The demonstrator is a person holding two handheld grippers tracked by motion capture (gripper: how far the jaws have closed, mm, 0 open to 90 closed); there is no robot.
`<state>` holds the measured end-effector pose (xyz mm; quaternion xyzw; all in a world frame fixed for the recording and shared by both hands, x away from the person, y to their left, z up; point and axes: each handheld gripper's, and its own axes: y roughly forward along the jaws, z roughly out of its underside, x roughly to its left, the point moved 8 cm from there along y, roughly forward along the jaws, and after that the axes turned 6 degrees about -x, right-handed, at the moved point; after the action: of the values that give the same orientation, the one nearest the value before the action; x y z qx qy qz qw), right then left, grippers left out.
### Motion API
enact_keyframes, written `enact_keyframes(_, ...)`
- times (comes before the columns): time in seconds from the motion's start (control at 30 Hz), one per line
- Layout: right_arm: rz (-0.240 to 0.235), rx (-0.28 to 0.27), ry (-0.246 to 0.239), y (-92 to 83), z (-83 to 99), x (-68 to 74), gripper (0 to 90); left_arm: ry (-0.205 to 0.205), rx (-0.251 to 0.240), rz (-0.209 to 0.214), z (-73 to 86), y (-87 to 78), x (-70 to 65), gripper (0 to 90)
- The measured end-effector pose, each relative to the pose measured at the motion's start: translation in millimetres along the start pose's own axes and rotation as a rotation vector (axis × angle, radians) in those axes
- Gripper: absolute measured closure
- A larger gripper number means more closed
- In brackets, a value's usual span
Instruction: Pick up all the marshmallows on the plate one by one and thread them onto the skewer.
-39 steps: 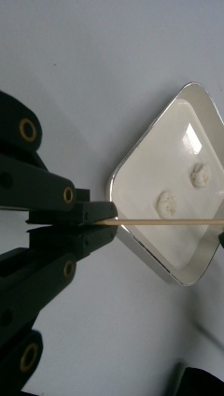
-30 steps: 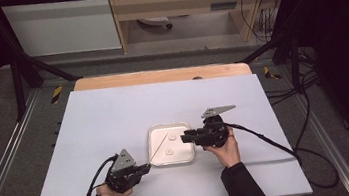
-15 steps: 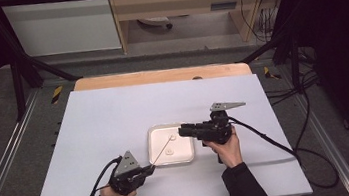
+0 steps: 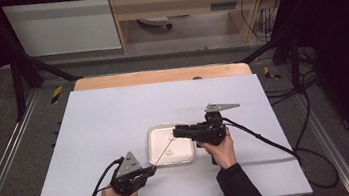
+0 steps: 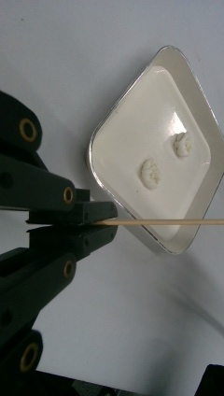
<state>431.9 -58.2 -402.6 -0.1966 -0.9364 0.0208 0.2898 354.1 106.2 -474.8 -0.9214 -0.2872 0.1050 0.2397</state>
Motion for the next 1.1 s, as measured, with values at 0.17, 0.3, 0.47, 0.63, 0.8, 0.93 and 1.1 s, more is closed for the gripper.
enact_keyframes(0.17, -0.007, 0.017, 0.003, 3.1, 4.4, 0.6, 71.0, -0.003, -0.001, -0.003, 0.4, 0.1, 0.0, 87.6)
enact_keyframes(0.3, -0.013, 0.016, 0.008, 4.0, 5.5, 1.1, 72.1, -0.009, -0.015, -0.007, -0.8, -0.5, -0.2, 87.6)
enact_keyframes(0.47, -0.016, 0.008, 0.017, 7.4, 9.7, 2.0, 73.3, -0.027, -0.028, -0.017, -0.5, 0.6, -0.3, 87.8)
enact_keyframes(0.63, -0.014, -0.016, 0.033, 12.6, 14.2, 2.3, 74.6, -0.034, -0.043, -0.030, -0.2, 2.1, -1.5, 87.9)
enact_keyframes(0.8, -0.034, 0.025, 0.046, 21.2, 27.0, 5.1, 75.3, -0.064, -0.077, -0.030, -6.2, 3.0, -2.7, 87.9)
enact_keyframes(0.93, -0.040, 0.047, 0.049, 29.1, 38.8, 6.2, 75.2, -0.078, -0.065, -0.040, -3.9, 6.9, -2.3, 87.9)
enact_keyframes(1.1, -0.037, 0.072, 0.038, 35.1, 50.1, 8.7, 75.0, -0.096, -0.069, -0.042, -5.1, 10.2, -2.4, 87.9)
